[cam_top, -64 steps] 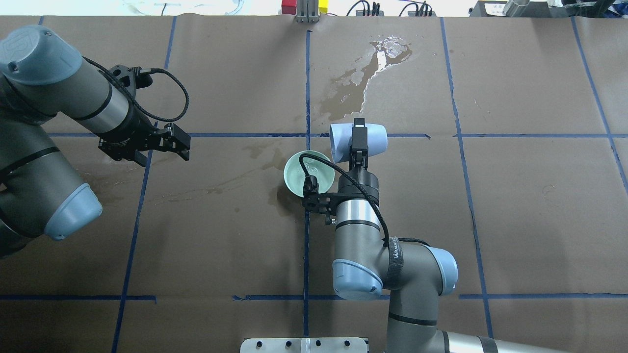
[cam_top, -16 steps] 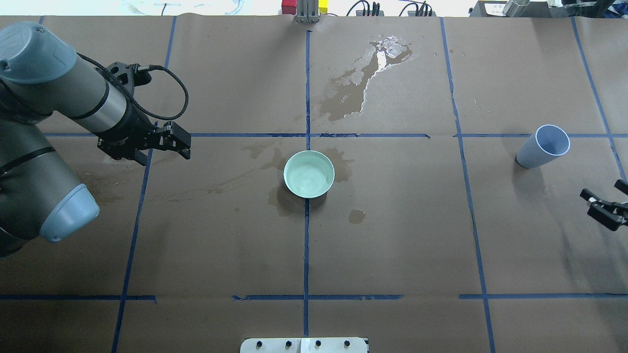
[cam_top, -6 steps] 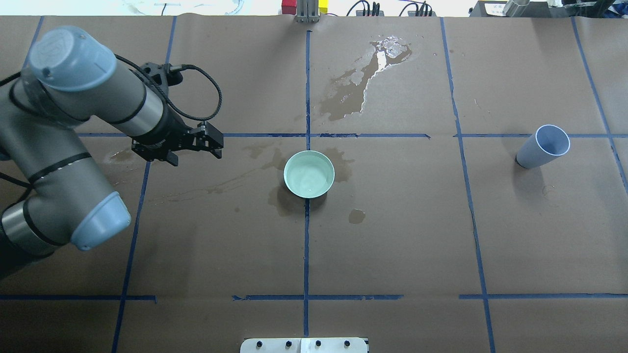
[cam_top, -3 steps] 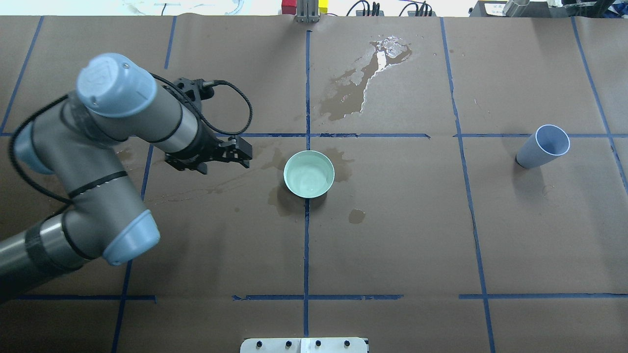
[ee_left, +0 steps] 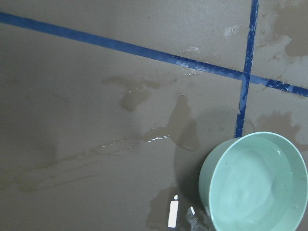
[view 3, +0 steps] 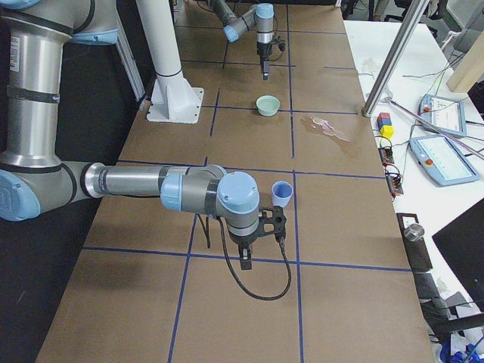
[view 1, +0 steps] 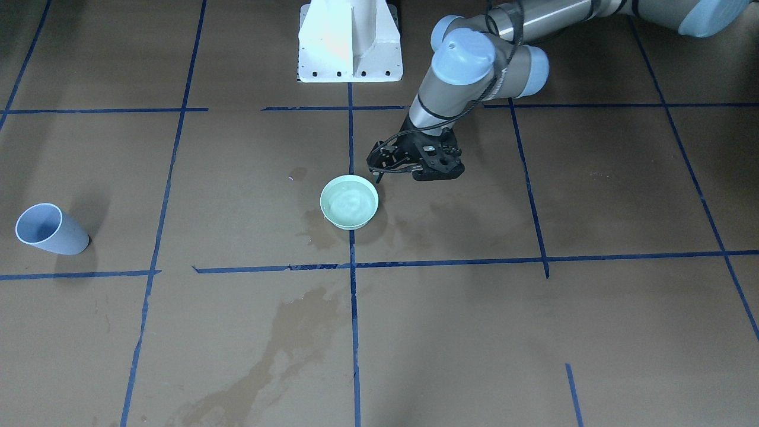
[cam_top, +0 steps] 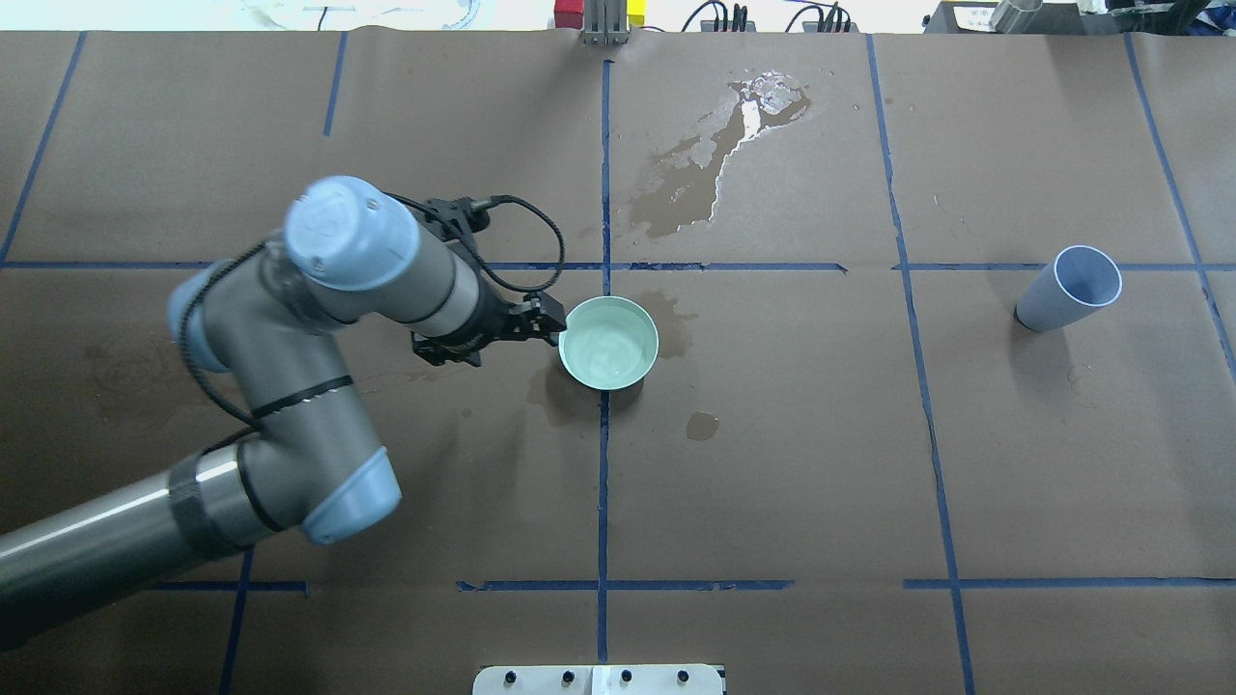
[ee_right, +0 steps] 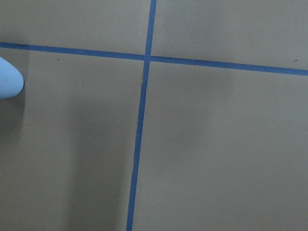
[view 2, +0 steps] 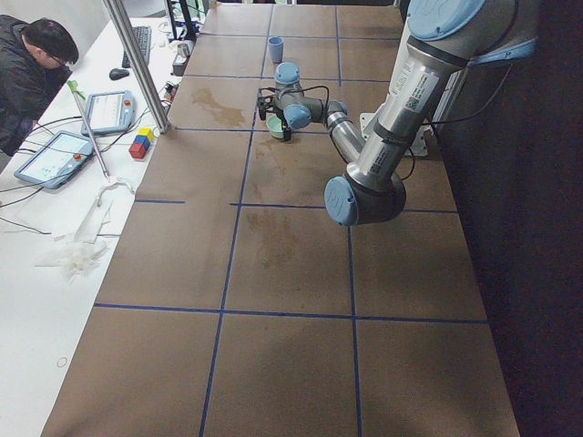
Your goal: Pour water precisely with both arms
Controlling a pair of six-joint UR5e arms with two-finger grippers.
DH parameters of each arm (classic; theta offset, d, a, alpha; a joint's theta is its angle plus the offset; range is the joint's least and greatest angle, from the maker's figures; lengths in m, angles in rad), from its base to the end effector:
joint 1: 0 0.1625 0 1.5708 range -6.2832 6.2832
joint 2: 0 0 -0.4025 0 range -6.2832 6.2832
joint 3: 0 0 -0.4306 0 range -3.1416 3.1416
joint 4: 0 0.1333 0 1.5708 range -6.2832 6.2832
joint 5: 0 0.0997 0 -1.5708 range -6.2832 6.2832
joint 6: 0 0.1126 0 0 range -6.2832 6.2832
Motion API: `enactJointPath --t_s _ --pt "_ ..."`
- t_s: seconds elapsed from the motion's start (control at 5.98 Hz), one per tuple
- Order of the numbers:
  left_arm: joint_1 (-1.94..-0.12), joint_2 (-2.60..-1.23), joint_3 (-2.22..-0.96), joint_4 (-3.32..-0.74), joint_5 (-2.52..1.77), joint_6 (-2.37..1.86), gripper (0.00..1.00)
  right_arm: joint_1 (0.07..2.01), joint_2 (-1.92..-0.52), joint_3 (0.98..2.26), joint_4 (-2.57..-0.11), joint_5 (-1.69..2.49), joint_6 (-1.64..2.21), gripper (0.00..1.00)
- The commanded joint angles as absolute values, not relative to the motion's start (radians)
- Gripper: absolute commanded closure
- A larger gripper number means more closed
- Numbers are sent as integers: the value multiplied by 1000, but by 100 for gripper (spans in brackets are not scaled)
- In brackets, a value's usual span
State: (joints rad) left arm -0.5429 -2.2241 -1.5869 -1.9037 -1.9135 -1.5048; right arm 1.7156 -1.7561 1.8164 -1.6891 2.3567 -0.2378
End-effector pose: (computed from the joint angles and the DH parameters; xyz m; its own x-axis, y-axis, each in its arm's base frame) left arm 0.5717 -0.4565 0.1880 0.4761 -0.2147 -0.8528 0.2132 0.9690 -0.1249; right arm 0.1181 -0.4381 0.6174 0.7079 -0.0942 0.7001 0.0234 0.9937 0.1100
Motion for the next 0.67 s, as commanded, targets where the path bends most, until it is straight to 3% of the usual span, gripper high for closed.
enactJointPath --t_s 0.0,0.17,0.5 --pt "-511 -2302 -1476 -1908 -1884 -1561 0 1713 -1756 1813 -1690 2356 -239 0" --pt "-511 -2316 -1461 -1908 -1884 -1563 1 1713 -1756 1812 -1690 2356 -241 0" --pt "-511 -2315 -1456 -1908 -1885 -1568 68 1713 -1756 1806 -1690 2355 -248 0"
